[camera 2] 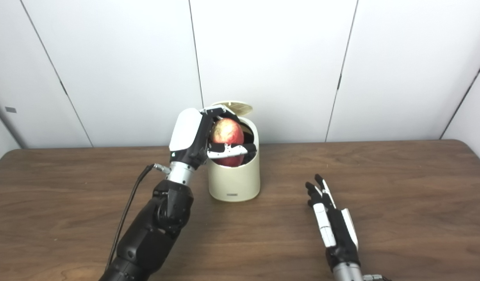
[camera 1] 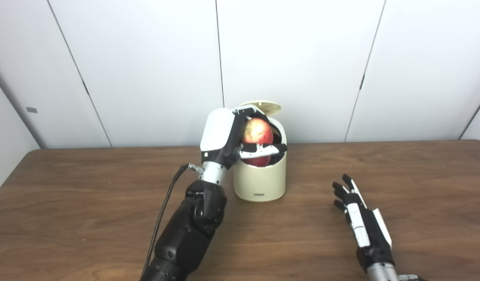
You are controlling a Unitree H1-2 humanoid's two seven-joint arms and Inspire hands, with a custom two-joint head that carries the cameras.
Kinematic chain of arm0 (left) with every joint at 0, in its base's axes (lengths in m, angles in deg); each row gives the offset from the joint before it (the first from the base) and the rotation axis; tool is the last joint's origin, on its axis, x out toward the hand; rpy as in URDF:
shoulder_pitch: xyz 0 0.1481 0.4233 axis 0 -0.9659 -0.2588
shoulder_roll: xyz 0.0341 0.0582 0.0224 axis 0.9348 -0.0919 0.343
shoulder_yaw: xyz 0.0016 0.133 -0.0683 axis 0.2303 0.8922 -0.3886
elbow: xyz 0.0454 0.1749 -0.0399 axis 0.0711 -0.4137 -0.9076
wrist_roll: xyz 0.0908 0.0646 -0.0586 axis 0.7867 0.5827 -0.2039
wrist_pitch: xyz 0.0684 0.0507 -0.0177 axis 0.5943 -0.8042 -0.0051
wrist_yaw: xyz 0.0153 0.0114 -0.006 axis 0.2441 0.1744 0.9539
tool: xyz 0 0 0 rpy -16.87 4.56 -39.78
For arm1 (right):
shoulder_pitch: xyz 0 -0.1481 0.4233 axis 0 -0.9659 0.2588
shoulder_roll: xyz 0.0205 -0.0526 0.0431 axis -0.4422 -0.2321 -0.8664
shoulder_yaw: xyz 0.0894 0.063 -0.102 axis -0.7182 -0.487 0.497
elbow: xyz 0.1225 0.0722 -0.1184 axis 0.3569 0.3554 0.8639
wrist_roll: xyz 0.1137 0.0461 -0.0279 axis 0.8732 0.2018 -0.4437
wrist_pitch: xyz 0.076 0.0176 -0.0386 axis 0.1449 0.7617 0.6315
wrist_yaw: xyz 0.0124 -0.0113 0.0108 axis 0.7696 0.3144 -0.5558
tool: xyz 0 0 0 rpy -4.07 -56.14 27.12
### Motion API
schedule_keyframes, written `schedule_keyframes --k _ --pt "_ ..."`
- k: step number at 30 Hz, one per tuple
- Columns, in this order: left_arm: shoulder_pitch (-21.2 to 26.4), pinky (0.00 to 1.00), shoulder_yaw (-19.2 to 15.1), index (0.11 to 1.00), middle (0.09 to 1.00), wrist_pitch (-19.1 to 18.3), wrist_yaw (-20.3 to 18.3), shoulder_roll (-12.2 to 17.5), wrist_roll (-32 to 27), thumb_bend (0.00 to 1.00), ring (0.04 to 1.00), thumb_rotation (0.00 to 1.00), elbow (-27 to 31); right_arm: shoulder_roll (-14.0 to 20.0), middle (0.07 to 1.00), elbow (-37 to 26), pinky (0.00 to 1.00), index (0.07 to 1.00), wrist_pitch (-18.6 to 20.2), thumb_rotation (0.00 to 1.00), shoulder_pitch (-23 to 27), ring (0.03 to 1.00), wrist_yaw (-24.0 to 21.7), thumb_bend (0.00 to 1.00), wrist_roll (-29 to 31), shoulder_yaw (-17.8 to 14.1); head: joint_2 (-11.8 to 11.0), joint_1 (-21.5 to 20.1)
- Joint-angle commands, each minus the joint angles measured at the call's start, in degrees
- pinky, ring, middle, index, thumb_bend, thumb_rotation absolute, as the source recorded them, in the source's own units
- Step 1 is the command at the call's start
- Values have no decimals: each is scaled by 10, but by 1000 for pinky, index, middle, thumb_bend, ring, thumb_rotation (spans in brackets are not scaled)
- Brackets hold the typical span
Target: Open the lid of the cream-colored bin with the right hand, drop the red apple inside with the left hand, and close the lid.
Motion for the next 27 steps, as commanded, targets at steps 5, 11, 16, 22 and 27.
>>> schedule_keyframes --k 5,11,16,22,27 --pt "39 389 6 481 548 25 33 -4 -1 474 455 0 -14 -1 892 8 881 965 -13 1000 13 911 -5 464 5 -2 0 0" --pt "43 398 13 484 541 38 50 2 4 475 454 0 -36 -2 879 9 867 957 -17 1000 14 902 -3 469 2 -2 1 -4" --pt "44 380 19 490 539 33 53 8 11 475 442 0 -42 -3 867 6 854 953 -16 1000 14 891 -1 453 -1 -2 1 -4" --pt "42 462 46 476 534 -21 40 22 71 496 489 0 -28 -2 859 8 852 953 -19 1000 15 890 -4 447 7 -4 1 -6" --pt "43 584 92 627 697 -82 -18 51 135 836 693 189 -11 0 839 1 828 921 -11 1000 15 869 -4 464 1 -3 1 -5"
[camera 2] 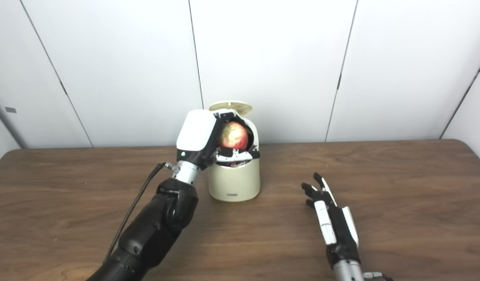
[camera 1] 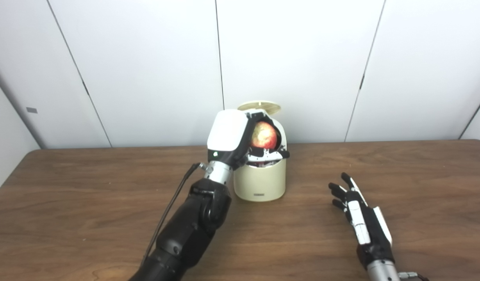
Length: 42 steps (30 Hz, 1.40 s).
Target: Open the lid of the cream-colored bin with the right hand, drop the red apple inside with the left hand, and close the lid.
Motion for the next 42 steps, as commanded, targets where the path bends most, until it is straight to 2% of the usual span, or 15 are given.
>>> schedule_keyframes --k 1,4,7,11,18,22,24,27,33,35,40,42 --pt "10 587 7 650 709 -18 -17 11 17 885 700 213 11 0 837 -7 829 916 -9 1000 7 866 -5 466 -1 2 0 0" --pt "7 596 12 688 733 -17 -20 13 15 942 711 236 14 4 831 -13 818 911 -3 1000 6 858 -4 486 -12 5 2 -1" --pt "5 609 16 715 758 -10 -18 15 14 952 716 259 15 7 818 -17 778 905 -3 1000 4 823 -5 509 -20 7 3 -1" --pt "6 630 19 740 786 -12 -21 15 15 963 742 312 20 5 802 -20 786 898 3 1000 3 808 -10 495 -11 5 3 -1" --pt "4 627 18 735 772 -9 -28 14 6 1000 735 404 33 5 778 -20 785 872 1 1000 3 781 -6 503 -21 7 4 -1" --pt "-1 618 10 716 750 -5 -23 9 -8 1000 719 374 37 4 768 -21 770 856 4 1000 4 784 1 492 -39 10 4 -1" --pt "-2 617 9 700 730 -1 -17 8 -11 974 707 342 37 4 761 -22 767 843 6 1000 4 785 2 479 -42 10 4 0" --pt "-5 613 8 687 718 -9 -5 7 -3 913 696 345 36 5 756 -20 779 831 5 1000 5 790 0 468 -44 10 4 0" --pt "-8 578 10 655 693 -15 45 9 23 825 659 328 24 6 741 -24 810 821 15 1000 5 771 -2 441 -47 10 4 2" --pt "-10 589 13 652 693 -21 58 11 36 798 660 317 25 7 736 -23 809 821 15 1000 5 766 -4 439 -43 9 4 3" --pt "-15 626 15 640 698 -38 81 12 59 691 676 186 23 8 721 -23 812 822 15 1000 4 747 -7 435 -39 9 2 5" --pt "-15 715 17 664 741 -49 84 12 68 653 736 165 21 9 719 -21 836 810 14 1000 3 753 -7 434 -40 10 2 5"
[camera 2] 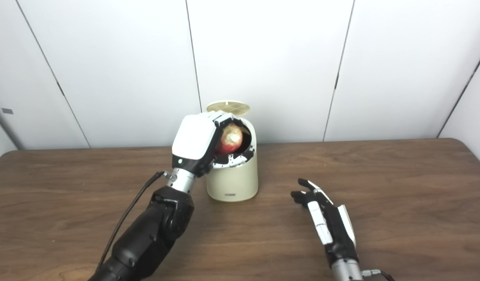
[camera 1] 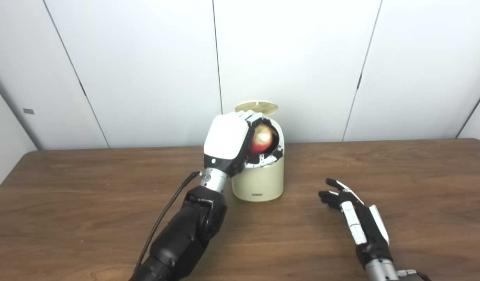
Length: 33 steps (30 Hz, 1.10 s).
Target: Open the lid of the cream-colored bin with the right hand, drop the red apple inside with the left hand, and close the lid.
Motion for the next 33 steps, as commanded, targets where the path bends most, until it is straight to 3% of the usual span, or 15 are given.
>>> schedule_keyframes --k 1,3,6,12,22,28,33 --pt "19 730 -4 668 749 -20 14 8 17 648 747 161 -1 2 719 -7 841 809 -3 1000 5 755 -6 434 -1 3 0 0" --pt "19 801 -2 708 788 -25 6 9 21 656 796 168 -1 3 718 -6 851 803 -3 1000 5 759 -7 435 0 4 0 1" --pt "20 917 3 793 850 -35 -14 12 24 707 871 297 0 3 720 -10 853 801 5 1000 4 764 -8 437 -3 5 0 1" --pt "19 975 3 859 892 -46 -47 12 23 778 916 395 3 2 720 -7 875 801 5 1000 6 768 -8 441 1 5 0 -1" --pt "16 841 -8 811 841 -24 -31 8 -2 807 849 372 7 4 722 -2 902 812 3 1000 8 779 -8 452 0 5 0 -1" --pt "4 612 -14 727 749 9 -6 10 -24 716 704 277 22 6 732 -3 890 825 6 1000 9 774 -9 456 2 4 1 -1" --pt "-11 554 -29 665 683 49 31 15 -42 668 636 150 38 5 730 -5 891 827 12 1000 9 773 -9 461 5 3 1 -1"
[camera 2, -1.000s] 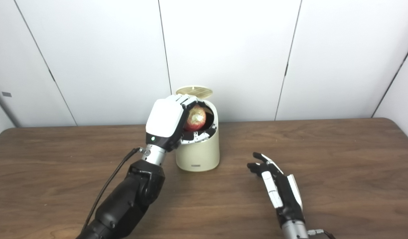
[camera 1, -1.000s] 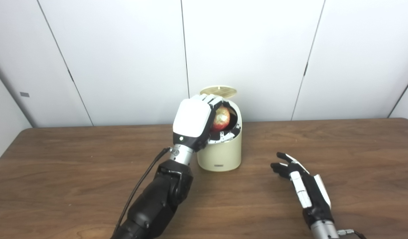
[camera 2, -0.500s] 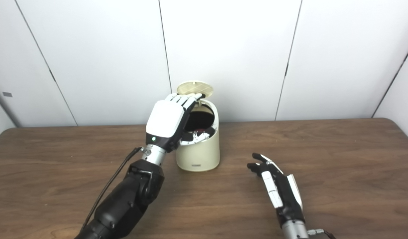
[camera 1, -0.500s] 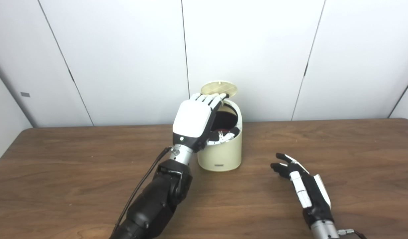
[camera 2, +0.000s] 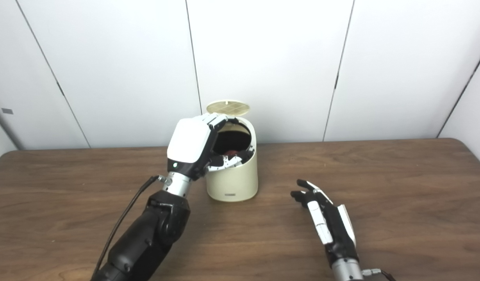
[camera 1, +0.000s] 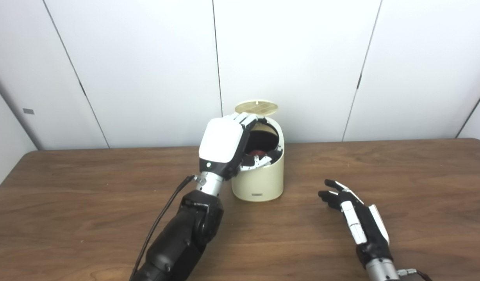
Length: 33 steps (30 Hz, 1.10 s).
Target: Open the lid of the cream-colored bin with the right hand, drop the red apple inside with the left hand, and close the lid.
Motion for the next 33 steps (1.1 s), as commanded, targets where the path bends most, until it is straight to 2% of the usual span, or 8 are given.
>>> schedule_keyframes --k 1,6,12,17,23,26,29,33 --pt "11 542 -17 567 663 29 27 11 -19 575 619 101 24 0 732 -3 885 826 4 1000 8 775 -7 455 3 1 1 -1" --pt "-8 453 -61 511 470 107 20 10 -106 517 529 7 55 1 727 3 799 823 -6 1000 10 744 -9 444 15 -2 -1 1" --pt "-26 391 -94 513 442 135 16 22 -128 515 462 0 94 4 728 2 815 821 -2 1000 11 749 -9 448 17 -3 0 3" --pt "-60 393 -130 512 453 129 -5 29 -159 515 468 0 139 5 731 -1 801 823 -1 1000 12 749 -12 482 28 -9 0 7" --pt "-136 387 -193 497 497 57 -90 18 -272 514 515 0 217 5 796 -11 760 825 -17 1000 21 818 -14 497 36 -13 2 6" --pt "-176 495 -213 499 678 38 -144 33 -338 498 616 77 242 15 847 -20 746 842 -16 1000 38 850 -16 471 18 -7 3 5" --pt "-211 666 -236 796 783 16 -193 43 -414 515 735 473 254 28 895 -19 781 880 -23 1000 67 887 -20 440 8 -7 4 4" --pt "-247 757 -258 896 853 -32 -243 40 -496 525 801 619 274 44 926 -7 861 892 -26 1000 114 922 -21 515 -2 -10 6 2"
